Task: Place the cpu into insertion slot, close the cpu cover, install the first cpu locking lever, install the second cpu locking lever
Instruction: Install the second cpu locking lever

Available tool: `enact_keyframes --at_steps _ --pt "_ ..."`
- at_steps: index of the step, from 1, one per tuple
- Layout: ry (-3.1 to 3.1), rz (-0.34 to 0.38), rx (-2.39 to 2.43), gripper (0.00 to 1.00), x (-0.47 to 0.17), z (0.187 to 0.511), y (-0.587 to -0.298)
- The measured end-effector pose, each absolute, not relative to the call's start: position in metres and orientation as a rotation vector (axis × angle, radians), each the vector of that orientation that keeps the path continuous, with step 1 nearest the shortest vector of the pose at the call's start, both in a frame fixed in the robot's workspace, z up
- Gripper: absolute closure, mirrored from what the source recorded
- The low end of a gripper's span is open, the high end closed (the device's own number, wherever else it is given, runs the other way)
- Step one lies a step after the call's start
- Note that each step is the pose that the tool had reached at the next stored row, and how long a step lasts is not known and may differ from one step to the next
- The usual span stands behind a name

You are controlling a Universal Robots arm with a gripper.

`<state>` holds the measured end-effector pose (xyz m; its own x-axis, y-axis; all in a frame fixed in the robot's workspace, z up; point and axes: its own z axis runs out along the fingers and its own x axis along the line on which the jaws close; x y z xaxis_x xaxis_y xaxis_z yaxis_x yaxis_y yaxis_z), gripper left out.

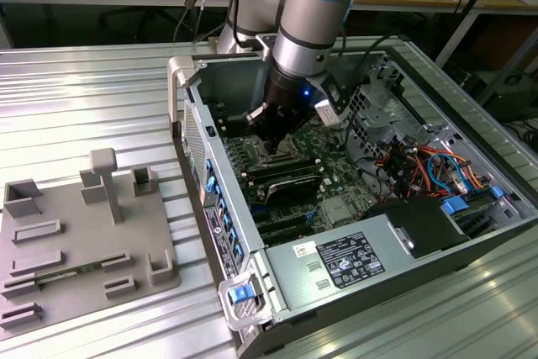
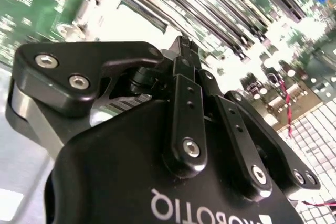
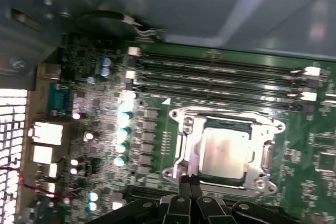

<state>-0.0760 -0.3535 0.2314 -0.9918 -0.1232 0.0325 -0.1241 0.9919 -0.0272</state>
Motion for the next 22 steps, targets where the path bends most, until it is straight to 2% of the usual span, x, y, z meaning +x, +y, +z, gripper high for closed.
enact_keyframes --at_steps 14,22 --pt "-3.102 0.045 0.193 0.89 -0.034 0.239 -0.356" --pt "-3.099 0.045 0.192 0.89 -0.034 0.227 -0.364"
